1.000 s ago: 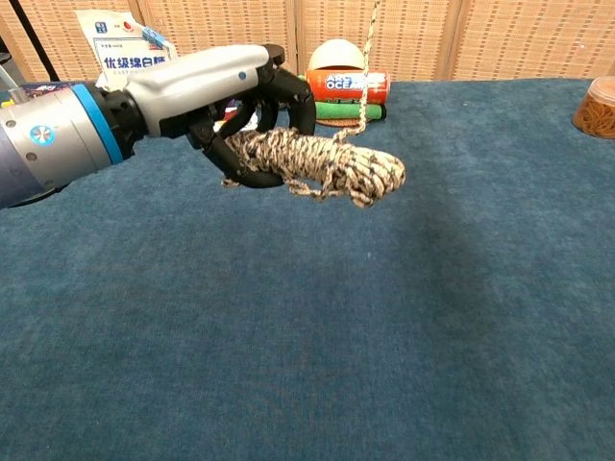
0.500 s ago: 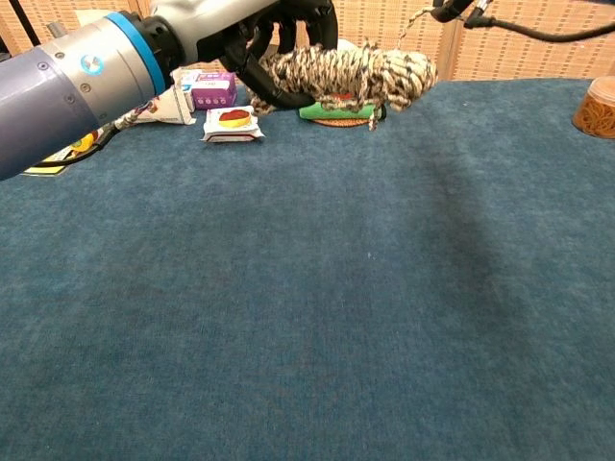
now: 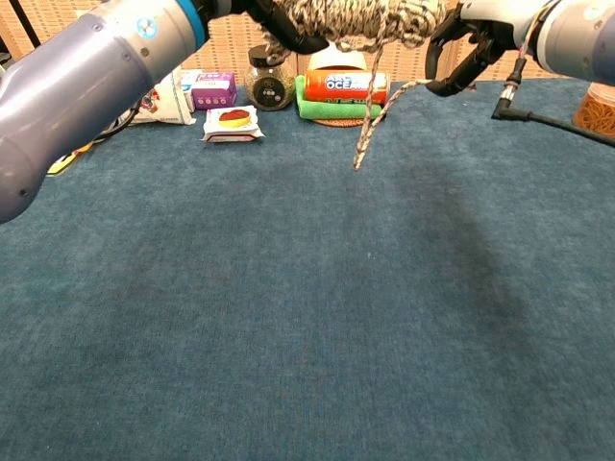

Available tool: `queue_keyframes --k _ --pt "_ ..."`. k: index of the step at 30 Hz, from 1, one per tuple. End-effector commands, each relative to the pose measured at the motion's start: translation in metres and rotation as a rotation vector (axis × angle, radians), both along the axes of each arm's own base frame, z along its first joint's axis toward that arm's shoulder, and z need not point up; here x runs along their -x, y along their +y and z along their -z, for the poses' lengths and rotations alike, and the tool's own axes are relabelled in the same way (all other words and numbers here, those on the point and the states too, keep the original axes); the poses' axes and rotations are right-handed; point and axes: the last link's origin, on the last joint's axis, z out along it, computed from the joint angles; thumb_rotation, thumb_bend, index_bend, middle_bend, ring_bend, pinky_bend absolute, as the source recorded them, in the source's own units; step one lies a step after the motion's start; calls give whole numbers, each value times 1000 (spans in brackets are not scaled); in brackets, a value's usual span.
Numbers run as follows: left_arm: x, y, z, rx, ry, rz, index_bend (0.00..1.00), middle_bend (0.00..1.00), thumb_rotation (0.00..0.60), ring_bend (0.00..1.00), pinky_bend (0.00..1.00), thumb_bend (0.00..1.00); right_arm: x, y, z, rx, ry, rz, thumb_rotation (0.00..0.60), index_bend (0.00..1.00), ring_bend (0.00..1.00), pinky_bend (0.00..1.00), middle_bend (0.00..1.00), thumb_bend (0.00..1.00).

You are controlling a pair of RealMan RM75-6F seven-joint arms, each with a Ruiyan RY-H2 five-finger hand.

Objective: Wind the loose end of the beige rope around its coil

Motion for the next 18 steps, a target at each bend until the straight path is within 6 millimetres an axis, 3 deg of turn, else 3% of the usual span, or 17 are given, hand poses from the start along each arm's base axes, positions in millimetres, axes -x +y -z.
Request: queue_keyframes --k 1,7,18 --pt "-10 5 1 -45 -3 -13 806 546 600 615 757 570 3 13 2 -24 5 -17 600 753 0 0 0 513" --pt "-10 13 13 -81 62 -32 806 547 600 615 757 570 2 35 2 -83 -16 -36 600 761 0 0 0 514" --pt "-6 28 44 -77 129 -84 806 547 600 615 757 570 -22 77 -21 -176 -102 -98 600 770 0 0 0 514"
